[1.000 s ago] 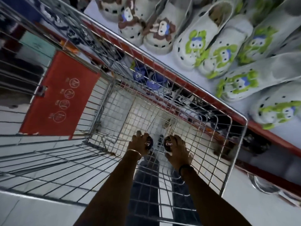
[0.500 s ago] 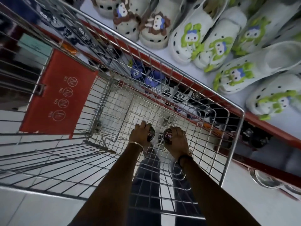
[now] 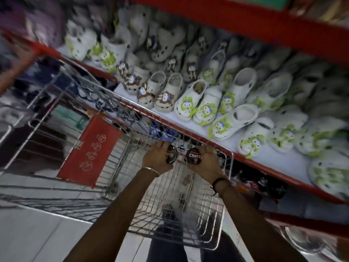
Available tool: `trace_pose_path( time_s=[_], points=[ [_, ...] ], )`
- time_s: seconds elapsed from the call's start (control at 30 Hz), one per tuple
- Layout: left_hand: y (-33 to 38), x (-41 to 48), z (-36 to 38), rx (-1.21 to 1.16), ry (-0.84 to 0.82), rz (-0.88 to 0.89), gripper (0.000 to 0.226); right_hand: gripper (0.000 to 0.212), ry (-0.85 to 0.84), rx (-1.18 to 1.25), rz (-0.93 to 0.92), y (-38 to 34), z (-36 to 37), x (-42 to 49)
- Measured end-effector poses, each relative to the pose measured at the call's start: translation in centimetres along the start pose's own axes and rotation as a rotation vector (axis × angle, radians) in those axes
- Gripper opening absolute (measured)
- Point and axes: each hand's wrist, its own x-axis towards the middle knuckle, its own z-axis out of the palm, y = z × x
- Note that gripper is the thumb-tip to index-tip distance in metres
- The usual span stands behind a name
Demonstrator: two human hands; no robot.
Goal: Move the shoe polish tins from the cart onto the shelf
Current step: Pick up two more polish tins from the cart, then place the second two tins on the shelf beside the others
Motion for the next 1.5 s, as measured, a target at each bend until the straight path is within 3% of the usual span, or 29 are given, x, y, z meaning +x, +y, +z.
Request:
trace_pose_path(
  time_s=[0.33,0.5,0.6,0.83,1.0,1.17,1.5],
  points=[
    [11.4,-3.1,-11.9,-0.077,0.24,0.17,0.091,0.06,0.172,-0.034,-0.165,-3.9,-15.7,-4.5],
    [19.6,-5.0,-17.1,-0.019,0.352,0.286,0.081,0.053,0.298,-0.013,-0.196,-4.4,-24.4,-7.0],
    [23.8,-5.5,-19.1,-0.054,0.381,0.358,0.08,0.047,0.401,0.018,-0.212,-4.3,-28.9,-8.5],
    [33.0,-4.5,-21.6,-0.077,0.425,0.503,0.079,0.065,0.631,0.03,-0.154,-2.9,-36.7,-11.1],
    [38.5,-1.8,-22.8,-0.057,0.461,0.549,0.079,0.058,0.741,-0.022,-0.147,-1.8,-41.1,-10.3],
    [42.0,0.9,-22.6,-0.015,0.423,0.513,0.075,0.032,0.714,-0.002,-0.085,-2.0,-43.5,-9.0],
    [44.4,4.6,-22.9,0.091,0.157,0.401,0.06,0.078,0.557,-0.236,0.165,-1.1,-44.1,-6.1]
  ],
)
